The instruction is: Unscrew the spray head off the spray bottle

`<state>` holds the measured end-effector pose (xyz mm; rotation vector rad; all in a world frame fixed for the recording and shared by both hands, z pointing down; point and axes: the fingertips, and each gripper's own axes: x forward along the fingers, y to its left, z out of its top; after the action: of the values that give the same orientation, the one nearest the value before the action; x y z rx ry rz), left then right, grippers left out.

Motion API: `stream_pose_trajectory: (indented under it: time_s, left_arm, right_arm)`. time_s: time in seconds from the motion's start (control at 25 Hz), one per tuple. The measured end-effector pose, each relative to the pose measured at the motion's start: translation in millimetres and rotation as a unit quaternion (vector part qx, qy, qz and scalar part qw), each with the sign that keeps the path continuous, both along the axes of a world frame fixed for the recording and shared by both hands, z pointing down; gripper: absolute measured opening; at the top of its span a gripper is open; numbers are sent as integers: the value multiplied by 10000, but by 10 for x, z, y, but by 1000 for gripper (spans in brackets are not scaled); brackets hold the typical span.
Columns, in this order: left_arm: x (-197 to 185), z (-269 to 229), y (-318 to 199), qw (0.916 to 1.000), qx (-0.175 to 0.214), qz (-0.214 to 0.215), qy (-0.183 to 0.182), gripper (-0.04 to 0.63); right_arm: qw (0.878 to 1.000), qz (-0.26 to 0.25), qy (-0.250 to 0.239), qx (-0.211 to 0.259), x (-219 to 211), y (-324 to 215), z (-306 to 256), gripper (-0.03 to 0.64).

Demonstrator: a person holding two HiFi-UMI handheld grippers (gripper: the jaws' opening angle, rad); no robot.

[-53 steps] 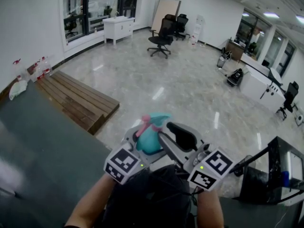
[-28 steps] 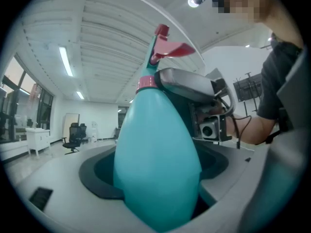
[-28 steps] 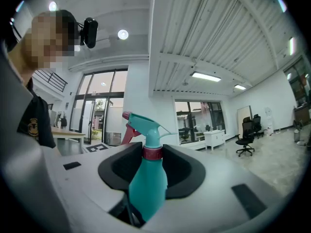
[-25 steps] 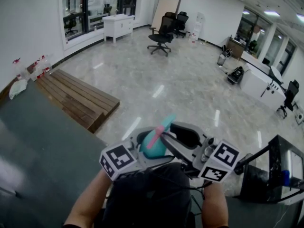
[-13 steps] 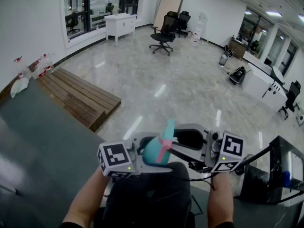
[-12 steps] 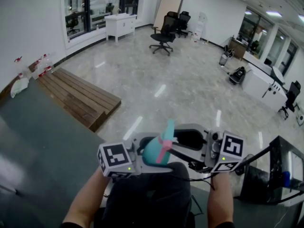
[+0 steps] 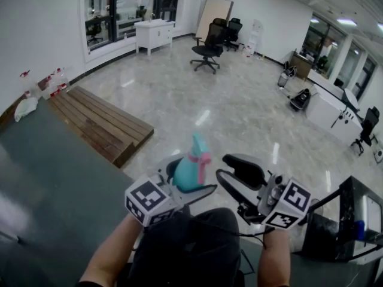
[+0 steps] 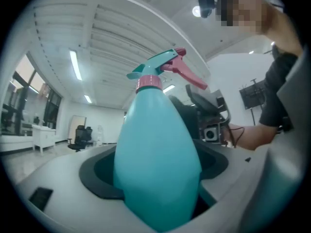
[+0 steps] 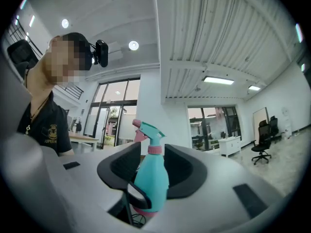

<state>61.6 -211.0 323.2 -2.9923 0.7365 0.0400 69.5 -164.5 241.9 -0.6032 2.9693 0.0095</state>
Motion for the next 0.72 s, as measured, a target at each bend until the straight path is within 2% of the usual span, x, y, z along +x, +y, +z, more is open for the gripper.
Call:
stream_pose_trajectory:
  time_s: [0.12, 0.28, 0.48, 0.72]
  left_arm:
    - [-61, 36, -163, 9978, -39, -646, -112, 428]
    - [-103, 146, -249, 9931, -133, -1120, -309, 428]
    - [-90, 163, -296, 9900, -114, -1365, -326, 429]
    - [-122, 156, -283, 9893, -140, -1441, -191, 430]
  right_arm:
    - [9997, 239, -2, 90, -37, 89, -86, 109]
    - [9996, 253, 122, -12, -335, 283, -96, 78]
    - [9948, 716, 728, 43, -557, 243, 10, 78]
    - [9887, 1172, 936, -61, -530, 139, 96, 78]
